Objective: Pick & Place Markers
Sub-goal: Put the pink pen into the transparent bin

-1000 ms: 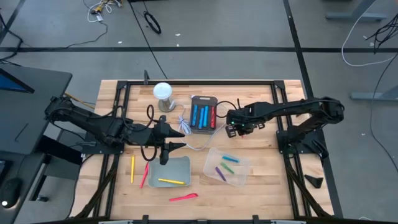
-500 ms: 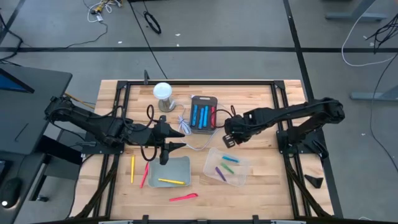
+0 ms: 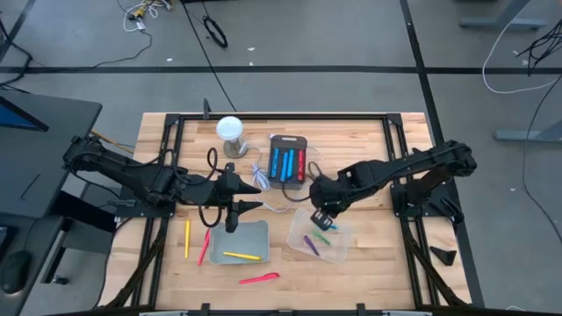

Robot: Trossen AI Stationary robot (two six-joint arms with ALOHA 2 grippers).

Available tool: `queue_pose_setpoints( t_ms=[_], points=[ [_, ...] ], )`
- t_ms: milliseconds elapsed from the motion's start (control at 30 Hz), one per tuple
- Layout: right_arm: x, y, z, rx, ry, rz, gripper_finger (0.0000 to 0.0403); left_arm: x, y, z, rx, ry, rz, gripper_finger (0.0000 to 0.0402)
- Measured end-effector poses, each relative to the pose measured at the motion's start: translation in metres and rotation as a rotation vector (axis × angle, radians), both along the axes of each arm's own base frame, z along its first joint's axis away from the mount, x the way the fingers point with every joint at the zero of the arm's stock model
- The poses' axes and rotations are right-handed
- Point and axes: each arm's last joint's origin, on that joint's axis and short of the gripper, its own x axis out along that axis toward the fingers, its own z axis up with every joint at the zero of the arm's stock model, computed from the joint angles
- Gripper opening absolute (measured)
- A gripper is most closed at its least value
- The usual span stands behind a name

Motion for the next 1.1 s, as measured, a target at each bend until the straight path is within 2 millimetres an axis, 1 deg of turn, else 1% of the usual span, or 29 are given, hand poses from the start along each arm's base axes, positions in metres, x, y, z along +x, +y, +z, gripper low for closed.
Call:
queue_pose_setpoints(
  t_ms=[100, 300, 600, 767, 1000, 1100],
  points=[
    [0.003, 0.010, -0.008, -0.030, 0.023, 0.103, 0.0016, 0.000, 0.000, 0.000, -0.004, 0.001, -0.010, 0.0179],
    [0.010, 0.025, -0.028, -0.074, 0.091, 0.222, 0.0016, 0.000, -0.001, -0.001, -0.013, 0.015, -0.048, 0.0179],
    [0.020, 0.049, -0.062, -0.103, 0.182, 0.334, 0.0016, 0.000, -0.001, -0.001, -0.014, 0.014, -0.049, 0.0179],
    [0.028, 0.060, -0.077, -0.106, 0.166, 0.375, 0.0016, 0.000, -0.001, -0.001, -0.014, 0.013, -0.049, 0.0179],
    [0.037, 0.068, -0.096, -0.114, 0.174, 0.417, 0.0016, 0.000, -0.001, -0.001, -0.014, 0.013, -0.049, 0.0179],
    [0.039, 0.071, -0.100, -0.114, 0.171, 0.423, 0.0019, 0.000, -0.001, -0.001, -0.014, 0.014, -0.049, 0.0179]
  ],
)
